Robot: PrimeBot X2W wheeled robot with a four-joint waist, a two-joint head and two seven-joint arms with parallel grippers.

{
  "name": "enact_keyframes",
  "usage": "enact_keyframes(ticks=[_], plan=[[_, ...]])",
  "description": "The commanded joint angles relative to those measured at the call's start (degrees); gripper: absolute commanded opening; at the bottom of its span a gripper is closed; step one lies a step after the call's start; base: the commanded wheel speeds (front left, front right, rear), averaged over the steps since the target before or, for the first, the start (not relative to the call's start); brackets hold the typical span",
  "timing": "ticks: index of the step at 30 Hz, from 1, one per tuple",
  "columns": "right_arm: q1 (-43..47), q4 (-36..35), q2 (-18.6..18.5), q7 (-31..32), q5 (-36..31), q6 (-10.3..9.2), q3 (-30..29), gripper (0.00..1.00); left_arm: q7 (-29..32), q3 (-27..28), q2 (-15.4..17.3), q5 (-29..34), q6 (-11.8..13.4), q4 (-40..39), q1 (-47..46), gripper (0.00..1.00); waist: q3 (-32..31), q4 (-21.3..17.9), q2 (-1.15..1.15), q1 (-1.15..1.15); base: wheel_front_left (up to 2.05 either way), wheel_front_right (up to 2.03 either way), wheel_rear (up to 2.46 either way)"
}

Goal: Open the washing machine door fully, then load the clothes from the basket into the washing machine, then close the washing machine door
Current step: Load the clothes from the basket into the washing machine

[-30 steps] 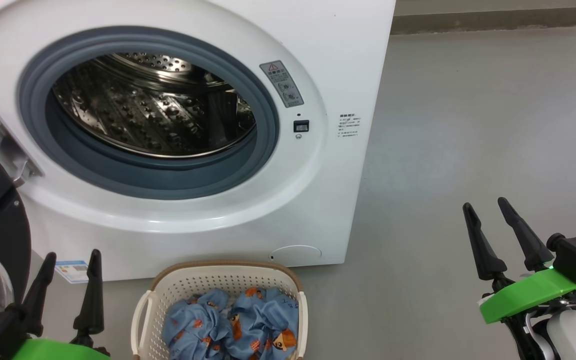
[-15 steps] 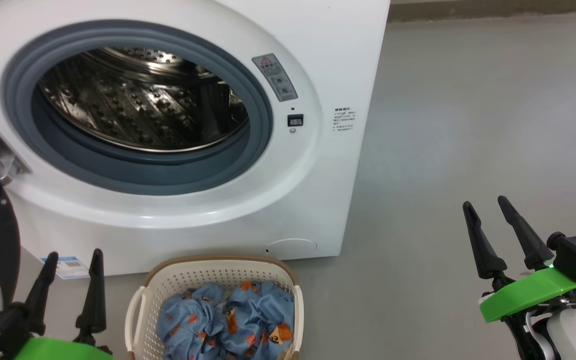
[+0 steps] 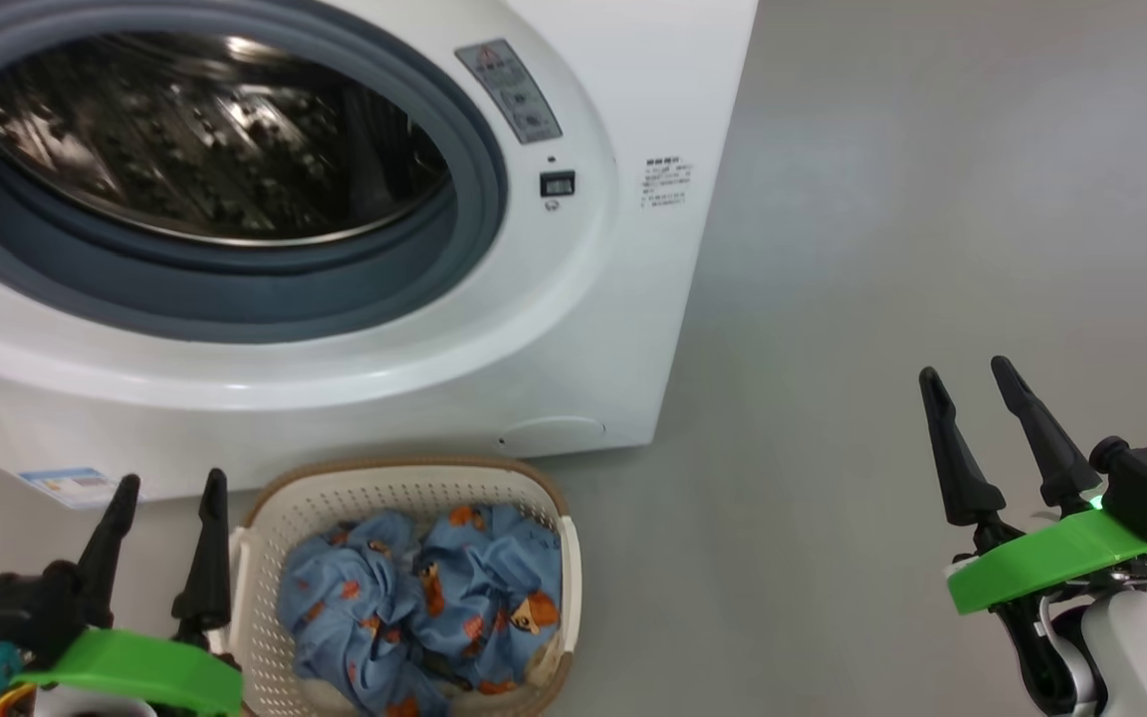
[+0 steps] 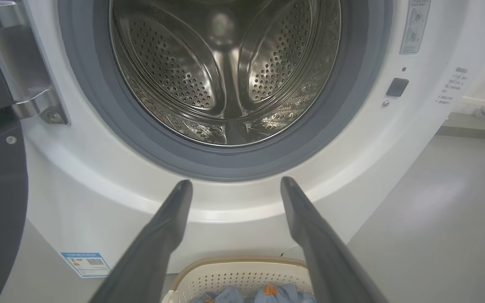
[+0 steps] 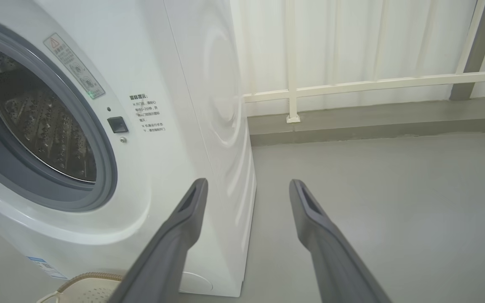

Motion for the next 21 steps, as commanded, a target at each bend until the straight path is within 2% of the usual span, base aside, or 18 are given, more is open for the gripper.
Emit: enact_keyframes(ticks=[1,5,8,14,21], plan=[[-1.8,-1.8,0.0,-0.7,-0.9,0.43,0.6,1.00,0.2,1.7,1.5,-0.4,-0.6,0.3,-3.3,1.00,3.5,-1.3,0.00,0.00,0.00,0.00,0.00],[-2.5,-2.5,1.1,-0.7,-1.8,0.43,0.0,1.00,0.2,0.9,1.2,-0.7,-2.2,3.0,-5.4,1.00,6.7,-2.0,0.00,0.00,0.00,0.00,0.00],[-3.2,-3.1,2.1,-0.7,-2.4,0.43,-0.3,1.00,0.4,-0.4,0.8,-0.9,-4.5,6.0,-7.4,1.00,9.4,-2.4,0.00,0.00,0.00,0.00,0.00],[-4.9,-4.1,4.4,-0.7,-3.8,0.43,-0.5,1.00,0.5,-2.0,0.4,-0.9,-7.8,14.6,-11.8,1.00,14.4,-3.9,0.00,0.00,0.00,0.00,0.00],[-6.3,-5.0,6.1,-0.7,-4.8,0.43,-0.9,1.00,1.5,-4.5,0.0,-0.4,-10.4,23.9,-16.4,1.00,19.0,-5.3,0.00,0.00,0.00,0.00,0.00]])
